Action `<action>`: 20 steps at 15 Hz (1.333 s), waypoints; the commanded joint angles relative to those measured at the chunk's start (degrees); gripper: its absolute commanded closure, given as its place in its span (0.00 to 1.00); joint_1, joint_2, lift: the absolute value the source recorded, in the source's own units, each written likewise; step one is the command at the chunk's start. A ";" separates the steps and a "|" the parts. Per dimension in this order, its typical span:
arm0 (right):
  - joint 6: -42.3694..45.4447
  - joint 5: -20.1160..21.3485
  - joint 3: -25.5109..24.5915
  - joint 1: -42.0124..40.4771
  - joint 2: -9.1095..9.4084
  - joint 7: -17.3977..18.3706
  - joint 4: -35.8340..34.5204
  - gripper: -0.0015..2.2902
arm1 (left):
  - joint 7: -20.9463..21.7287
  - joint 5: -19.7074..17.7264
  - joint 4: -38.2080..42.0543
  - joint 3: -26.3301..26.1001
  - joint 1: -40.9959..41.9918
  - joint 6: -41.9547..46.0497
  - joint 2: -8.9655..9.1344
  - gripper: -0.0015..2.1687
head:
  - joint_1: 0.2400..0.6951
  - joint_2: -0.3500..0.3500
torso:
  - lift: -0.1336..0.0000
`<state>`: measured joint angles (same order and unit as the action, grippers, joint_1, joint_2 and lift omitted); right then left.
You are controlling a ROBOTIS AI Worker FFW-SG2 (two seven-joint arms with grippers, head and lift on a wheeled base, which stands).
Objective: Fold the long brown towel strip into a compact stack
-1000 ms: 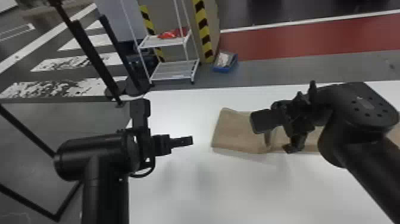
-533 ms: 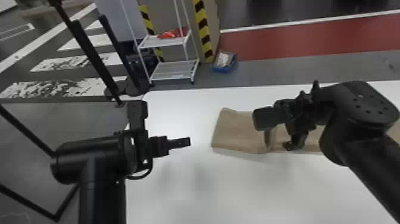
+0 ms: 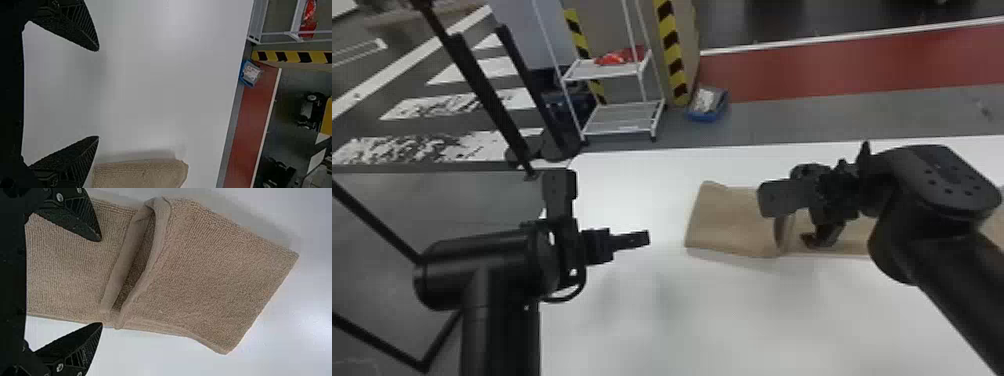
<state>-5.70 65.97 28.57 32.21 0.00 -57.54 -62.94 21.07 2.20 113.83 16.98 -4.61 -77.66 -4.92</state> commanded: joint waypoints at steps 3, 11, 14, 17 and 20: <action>-3.22 -3.66 0.69 -0.31 0.05 3.92 0.62 0.06 | -0.06 0.09 -0.01 0.07 0.04 0.17 0.00 0.04 | 1.00 0.95 | 0.08; -11.13 -8.49 0.25 -0.13 0.05 5.94 -3.51 0.05 | -0.06 0.79 -0.01 -0.10 -0.14 0.17 0.35 0.04 | 1.00 0.94 | 0.08; -11.13 -10.51 1.57 -0.39 0.05 7.79 -2.89 0.05 | -0.15 1.06 -0.01 -0.54 -0.14 0.17 0.62 0.04 | 1.00 0.94 | 0.08; -10.96 -11.92 2.45 -0.66 0.05 10.43 -2.54 0.05 | -0.32 1.06 -0.36 -0.45 -0.14 0.88 0.62 0.04 | 1.00 0.95 | 0.08; -11.13 -13.32 2.80 -0.75 0.05 12.18 -2.28 0.06 | -0.50 1.06 -0.62 -0.45 -0.31 1.05 0.70 0.04 | 1.00 0.96 | 0.08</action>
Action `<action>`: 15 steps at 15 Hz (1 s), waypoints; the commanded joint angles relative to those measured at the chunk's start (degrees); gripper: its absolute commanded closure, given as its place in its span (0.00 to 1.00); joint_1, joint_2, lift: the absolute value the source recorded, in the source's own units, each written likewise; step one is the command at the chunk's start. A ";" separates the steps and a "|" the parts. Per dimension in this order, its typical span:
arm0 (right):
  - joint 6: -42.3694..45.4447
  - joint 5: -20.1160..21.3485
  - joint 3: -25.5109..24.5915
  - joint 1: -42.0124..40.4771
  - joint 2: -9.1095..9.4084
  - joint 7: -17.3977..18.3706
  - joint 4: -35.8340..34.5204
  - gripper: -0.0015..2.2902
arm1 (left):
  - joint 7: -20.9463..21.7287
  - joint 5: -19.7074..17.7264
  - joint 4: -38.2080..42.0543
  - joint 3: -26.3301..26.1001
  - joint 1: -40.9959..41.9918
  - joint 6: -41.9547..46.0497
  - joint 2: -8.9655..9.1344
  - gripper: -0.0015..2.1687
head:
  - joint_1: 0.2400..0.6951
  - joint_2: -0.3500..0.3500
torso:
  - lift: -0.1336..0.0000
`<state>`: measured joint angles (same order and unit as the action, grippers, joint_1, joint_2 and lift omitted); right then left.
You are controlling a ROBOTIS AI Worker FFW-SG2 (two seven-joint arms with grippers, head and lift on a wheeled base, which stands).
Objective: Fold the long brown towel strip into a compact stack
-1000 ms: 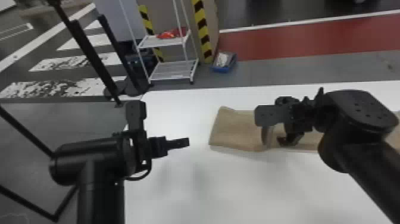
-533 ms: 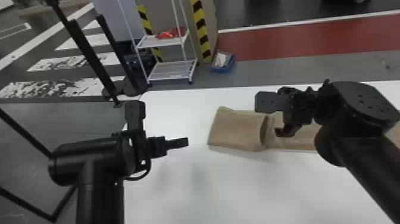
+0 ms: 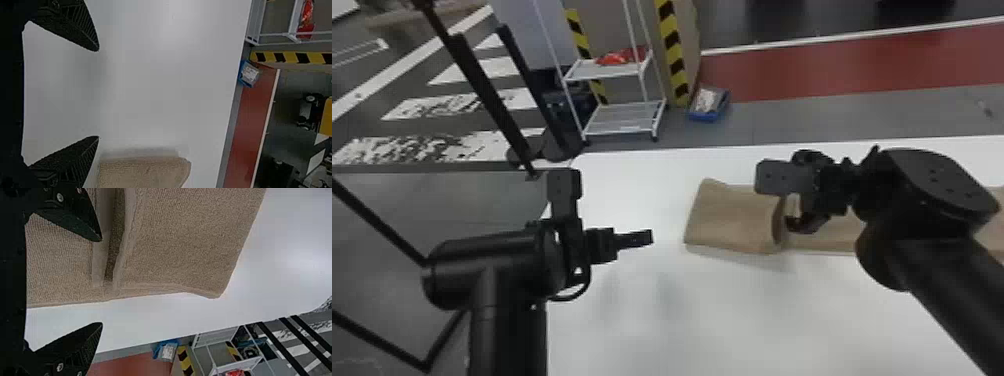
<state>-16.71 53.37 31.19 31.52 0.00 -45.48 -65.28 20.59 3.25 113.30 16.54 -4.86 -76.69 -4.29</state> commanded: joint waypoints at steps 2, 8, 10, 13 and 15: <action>-1.00 -0.98 0.53 -0.06 0.05 -0.93 -0.02 0.06 | -0.11 0.00 -0.09 -0.19 -0.15 0.09 0.07 0.04 | 1.00 0.96 | 0.08; -0.83 -1.07 0.36 0.20 0.05 -6.11 -0.28 0.06 | -0.29 0.00 -0.36 -0.01 -0.32 0.26 -0.10 0.04 | 1.00 0.97 | 0.08; -0.65 -1.07 0.45 0.20 0.05 -6.46 -0.19 0.06 | -0.29 0.00 -0.36 -0.01 -0.24 0.26 -0.10 0.04 | 1.00 0.98 | 0.08; -1.00 -1.34 0.01 0.64 0.05 -9.01 -0.72 0.06 | -0.29 -0.18 -0.36 0.16 -0.24 0.09 -0.45 0.04 | 1.00 0.98 | 0.08; -0.83 -1.34 -0.70 0.82 0.05 -10.15 -0.98 0.06 | -0.29 -0.18 -0.36 0.25 -0.32 0.09 -0.54 0.04 | 1.00 0.98 | 0.08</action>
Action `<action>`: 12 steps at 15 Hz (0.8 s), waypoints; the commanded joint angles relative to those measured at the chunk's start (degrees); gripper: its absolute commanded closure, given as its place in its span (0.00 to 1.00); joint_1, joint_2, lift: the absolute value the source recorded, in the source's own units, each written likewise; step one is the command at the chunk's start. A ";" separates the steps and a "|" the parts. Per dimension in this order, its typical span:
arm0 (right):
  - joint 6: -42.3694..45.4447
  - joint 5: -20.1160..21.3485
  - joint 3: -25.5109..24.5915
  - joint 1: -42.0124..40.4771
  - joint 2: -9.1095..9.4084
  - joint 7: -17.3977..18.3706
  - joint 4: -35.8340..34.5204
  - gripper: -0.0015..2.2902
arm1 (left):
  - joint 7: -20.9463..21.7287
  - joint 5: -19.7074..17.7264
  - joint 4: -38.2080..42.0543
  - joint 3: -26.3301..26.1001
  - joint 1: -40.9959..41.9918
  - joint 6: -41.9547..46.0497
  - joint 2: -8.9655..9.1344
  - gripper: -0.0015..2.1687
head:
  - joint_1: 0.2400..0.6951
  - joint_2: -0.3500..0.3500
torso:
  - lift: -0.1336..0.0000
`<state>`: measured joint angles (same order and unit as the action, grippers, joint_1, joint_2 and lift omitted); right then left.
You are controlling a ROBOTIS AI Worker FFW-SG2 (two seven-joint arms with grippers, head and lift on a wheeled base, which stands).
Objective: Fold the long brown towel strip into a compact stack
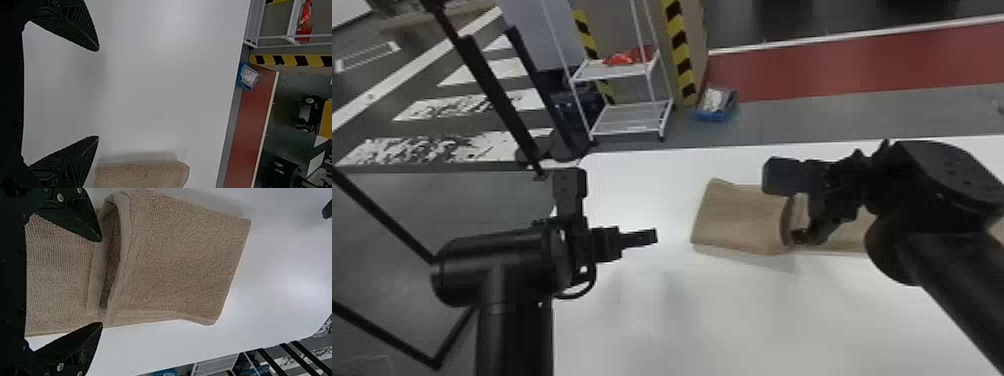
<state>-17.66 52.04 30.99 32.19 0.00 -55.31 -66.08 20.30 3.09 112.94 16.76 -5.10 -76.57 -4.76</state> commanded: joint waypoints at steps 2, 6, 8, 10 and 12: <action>0.29 -0.01 -0.58 0.15 0.05 -1.64 -0.27 0.06 | 0.00 -0.01 -0.09 0.03 -0.08 0.15 -0.07 0.04 | 1.00 0.98 | 0.08; 0.64 -0.01 -0.50 0.32 0.05 -4.19 -0.27 0.06 | -0.17 -0.01 -0.26 0.03 -0.17 0.15 -0.16 0.04 | 1.00 0.99 | 0.08; 1.17 0.26 -0.23 0.50 0.05 -4.10 0.08 0.06 | -0.53 0.07 -0.35 0.03 -0.26 0.15 -0.16 0.04 | 1.00 0.99 | 0.08; 1.52 0.43 0.29 0.50 0.05 -3.93 0.69 0.07 | -0.61 0.07 -0.44 0.03 -0.26 0.15 0.02 0.04 | 1.00 0.99 | 0.08; 1.52 0.52 0.56 0.50 0.05 -4.89 0.78 0.07 | -0.61 0.07 -0.70 0.03 -0.26 0.15 -0.07 0.04 | 1.00 1.00 | 0.08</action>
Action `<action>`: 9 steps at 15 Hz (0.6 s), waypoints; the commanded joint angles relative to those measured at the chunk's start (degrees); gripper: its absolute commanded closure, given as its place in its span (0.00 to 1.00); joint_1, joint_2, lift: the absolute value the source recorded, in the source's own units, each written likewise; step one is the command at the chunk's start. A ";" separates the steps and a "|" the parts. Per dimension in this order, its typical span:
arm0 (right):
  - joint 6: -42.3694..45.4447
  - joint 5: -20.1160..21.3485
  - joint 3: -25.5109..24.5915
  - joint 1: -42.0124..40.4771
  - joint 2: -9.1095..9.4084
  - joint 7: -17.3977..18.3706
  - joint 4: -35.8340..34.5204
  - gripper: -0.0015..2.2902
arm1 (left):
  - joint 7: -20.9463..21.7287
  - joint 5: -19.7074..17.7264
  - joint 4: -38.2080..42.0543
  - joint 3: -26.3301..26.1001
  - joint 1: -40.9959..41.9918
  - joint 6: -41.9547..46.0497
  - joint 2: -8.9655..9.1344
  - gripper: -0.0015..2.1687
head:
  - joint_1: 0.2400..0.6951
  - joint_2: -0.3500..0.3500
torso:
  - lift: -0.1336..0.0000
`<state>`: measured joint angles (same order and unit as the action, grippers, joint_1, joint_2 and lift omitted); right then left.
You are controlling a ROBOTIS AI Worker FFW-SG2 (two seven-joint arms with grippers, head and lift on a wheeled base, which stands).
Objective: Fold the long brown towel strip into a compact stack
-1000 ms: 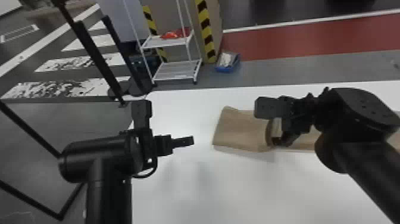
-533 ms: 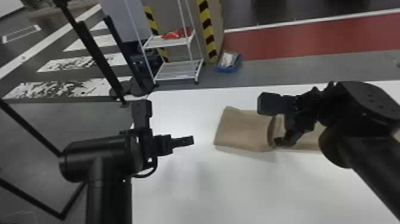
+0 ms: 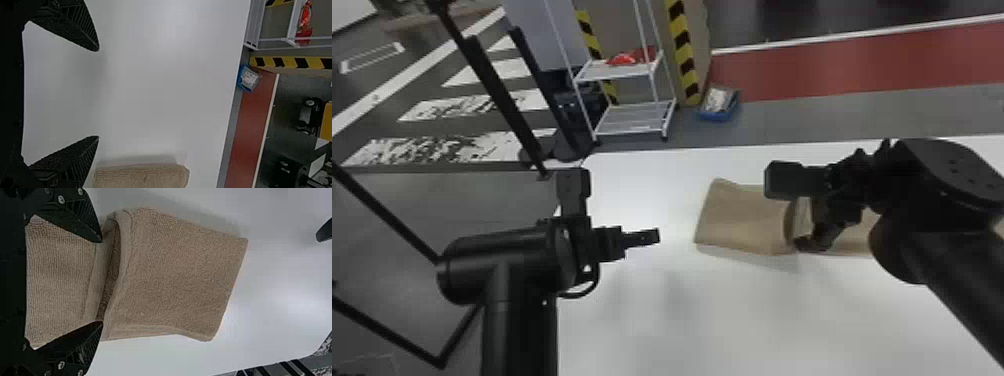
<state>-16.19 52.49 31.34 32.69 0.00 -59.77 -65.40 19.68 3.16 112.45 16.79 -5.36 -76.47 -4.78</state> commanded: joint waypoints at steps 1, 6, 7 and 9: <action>-0.12 -0.02 0.12 0.09 0.05 -1.23 -0.08 0.07 | -0.08 -0.17 -0.39 0.00 0.00 0.05 -0.14 0.04 | 1.00 1.00 | 0.08; -0.12 -0.64 -0.85 0.53 0.05 -4.22 -0.95 0.07 | -0.08 -0.17 -1.09 -0.09 -0.61 0.22 -0.32 0.04 | 1.00 1.00 | 0.08; -0.29 -0.64 -0.67 0.53 0.05 -4.57 -0.95 0.07 | -0.08 -0.08 -1.09 -0.09 -0.61 0.22 -0.32 0.04 | 1.00 1.00 | 0.08; -0.29 -0.64 -0.06 0.53 0.05 -5.97 -0.95 0.07 | -0.08 -0.17 -1.09 0.00 -0.53 0.22 -0.41 0.04 | 1.00 1.00 | 0.08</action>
<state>-16.48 51.86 30.84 33.22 0.00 -65.34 -66.35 19.60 3.04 111.35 16.72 -5.97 -76.25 -5.13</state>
